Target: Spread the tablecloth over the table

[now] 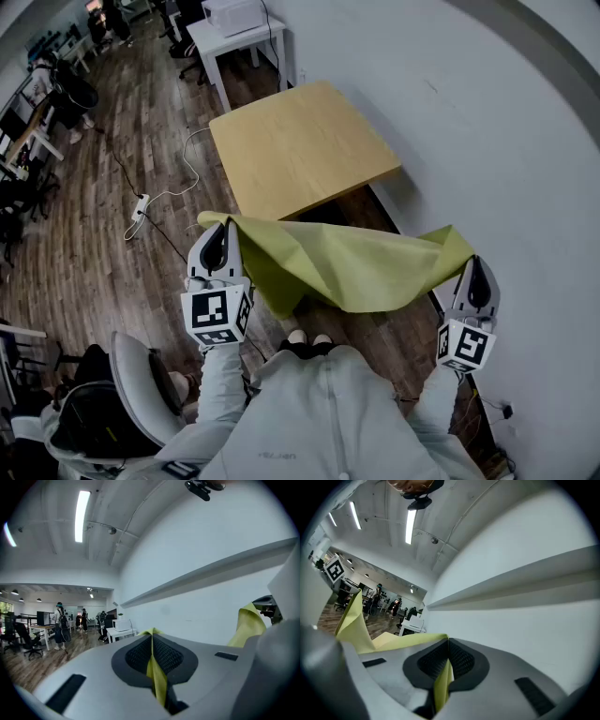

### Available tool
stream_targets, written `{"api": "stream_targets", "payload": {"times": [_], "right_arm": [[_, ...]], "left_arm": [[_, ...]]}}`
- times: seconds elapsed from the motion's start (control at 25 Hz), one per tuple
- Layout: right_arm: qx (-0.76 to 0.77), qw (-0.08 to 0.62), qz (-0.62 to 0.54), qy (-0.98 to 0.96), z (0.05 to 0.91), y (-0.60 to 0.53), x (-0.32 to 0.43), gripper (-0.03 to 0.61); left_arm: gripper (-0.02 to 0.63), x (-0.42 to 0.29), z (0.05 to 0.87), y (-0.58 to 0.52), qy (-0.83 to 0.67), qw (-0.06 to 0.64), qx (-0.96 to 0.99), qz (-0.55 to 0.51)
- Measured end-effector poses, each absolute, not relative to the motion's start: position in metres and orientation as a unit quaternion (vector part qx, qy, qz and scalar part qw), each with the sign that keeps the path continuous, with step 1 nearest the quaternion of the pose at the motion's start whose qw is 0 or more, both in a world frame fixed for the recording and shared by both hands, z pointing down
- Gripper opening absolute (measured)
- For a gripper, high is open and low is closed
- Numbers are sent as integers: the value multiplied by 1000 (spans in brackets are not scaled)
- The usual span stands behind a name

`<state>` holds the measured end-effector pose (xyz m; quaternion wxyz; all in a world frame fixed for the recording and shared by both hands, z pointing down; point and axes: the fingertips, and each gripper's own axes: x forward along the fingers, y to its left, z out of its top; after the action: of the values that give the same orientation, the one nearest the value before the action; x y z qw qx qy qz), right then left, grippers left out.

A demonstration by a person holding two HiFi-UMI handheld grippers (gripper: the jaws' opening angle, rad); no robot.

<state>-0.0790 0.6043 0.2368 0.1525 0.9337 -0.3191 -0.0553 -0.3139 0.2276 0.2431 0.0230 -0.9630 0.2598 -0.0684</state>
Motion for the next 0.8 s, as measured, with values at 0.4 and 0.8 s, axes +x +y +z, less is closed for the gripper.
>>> {"api": "stream_targets", "payload": {"times": [0.4,0.8], "right_arm": [[936,146,-59,-315,236,593,-68,21],[934,136,-110,-311,198,594,-31,21]], "left_arm": [[26,-297,247,229,254,64,-961,-83],[26,-284,217,226,272,88,-957,-53]]}}
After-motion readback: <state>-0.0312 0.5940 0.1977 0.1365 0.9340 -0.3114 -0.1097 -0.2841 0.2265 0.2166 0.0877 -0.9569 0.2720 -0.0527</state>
